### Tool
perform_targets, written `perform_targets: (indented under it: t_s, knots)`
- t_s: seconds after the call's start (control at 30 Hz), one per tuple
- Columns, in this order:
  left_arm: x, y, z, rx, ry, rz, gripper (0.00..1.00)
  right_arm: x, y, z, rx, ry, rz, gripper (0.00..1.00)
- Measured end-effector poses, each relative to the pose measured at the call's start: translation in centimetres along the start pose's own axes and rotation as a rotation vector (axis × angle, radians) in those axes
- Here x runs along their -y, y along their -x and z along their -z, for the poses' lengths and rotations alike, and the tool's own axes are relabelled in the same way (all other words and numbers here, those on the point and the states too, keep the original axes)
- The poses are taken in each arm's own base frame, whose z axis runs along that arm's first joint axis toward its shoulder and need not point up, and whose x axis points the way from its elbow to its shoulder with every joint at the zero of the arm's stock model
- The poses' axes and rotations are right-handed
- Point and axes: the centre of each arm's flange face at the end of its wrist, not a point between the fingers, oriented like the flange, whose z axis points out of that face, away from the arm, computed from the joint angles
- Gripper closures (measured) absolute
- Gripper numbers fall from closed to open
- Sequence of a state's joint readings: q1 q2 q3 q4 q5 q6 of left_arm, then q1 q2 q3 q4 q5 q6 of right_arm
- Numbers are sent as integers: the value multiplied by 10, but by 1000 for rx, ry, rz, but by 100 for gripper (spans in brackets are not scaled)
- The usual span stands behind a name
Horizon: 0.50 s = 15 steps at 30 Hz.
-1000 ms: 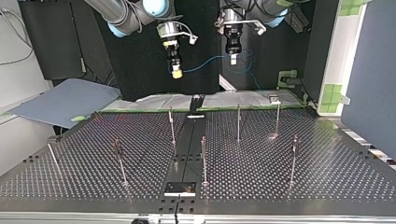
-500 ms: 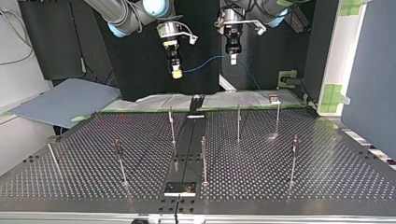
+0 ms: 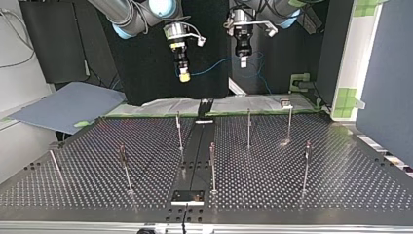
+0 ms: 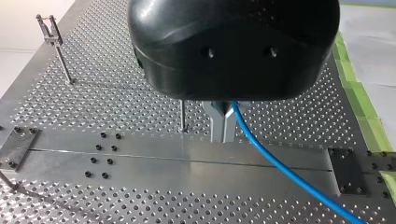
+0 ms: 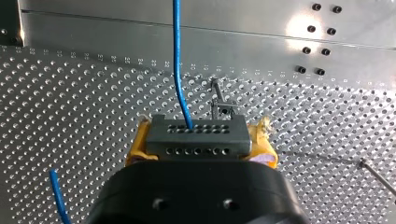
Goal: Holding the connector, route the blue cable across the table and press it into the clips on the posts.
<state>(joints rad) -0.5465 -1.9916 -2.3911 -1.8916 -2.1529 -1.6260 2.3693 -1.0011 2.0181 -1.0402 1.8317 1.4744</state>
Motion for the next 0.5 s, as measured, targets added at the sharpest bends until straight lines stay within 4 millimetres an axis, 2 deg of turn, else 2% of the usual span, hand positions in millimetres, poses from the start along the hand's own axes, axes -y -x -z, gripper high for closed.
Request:
perform_targets:
  t_s: [0.5]
  knots:
    - [-4,-4,-2,-17,3,-13,100,0,0,0,1,0,0,100]
